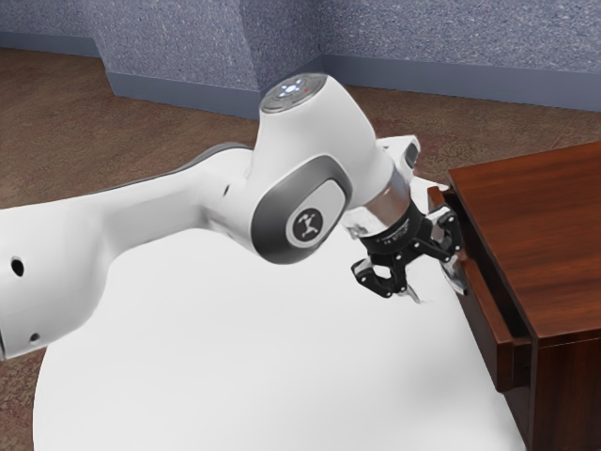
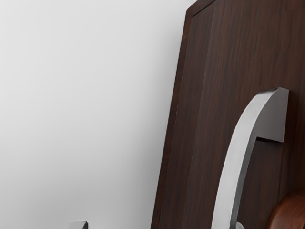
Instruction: Pull the drawer handle with one arm to open the drawer
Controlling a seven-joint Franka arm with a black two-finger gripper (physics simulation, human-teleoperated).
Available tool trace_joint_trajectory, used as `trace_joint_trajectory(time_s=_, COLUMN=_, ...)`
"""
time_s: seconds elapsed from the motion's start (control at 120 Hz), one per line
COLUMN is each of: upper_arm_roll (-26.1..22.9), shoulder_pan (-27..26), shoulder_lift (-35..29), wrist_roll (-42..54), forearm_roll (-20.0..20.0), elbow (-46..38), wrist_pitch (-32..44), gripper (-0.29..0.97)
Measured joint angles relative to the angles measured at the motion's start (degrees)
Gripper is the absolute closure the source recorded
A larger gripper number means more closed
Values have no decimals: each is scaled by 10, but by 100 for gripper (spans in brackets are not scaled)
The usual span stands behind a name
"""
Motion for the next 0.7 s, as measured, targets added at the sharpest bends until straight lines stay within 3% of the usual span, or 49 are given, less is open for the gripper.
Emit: trace_joint_trajectory(time_s=0.7, upper_arm_roll=4, shoulder_pan=31, shoulder_lift=-79, wrist_roll=0, forearm_roll=2, elbow=-98, wrist_pitch=0, gripper=38)
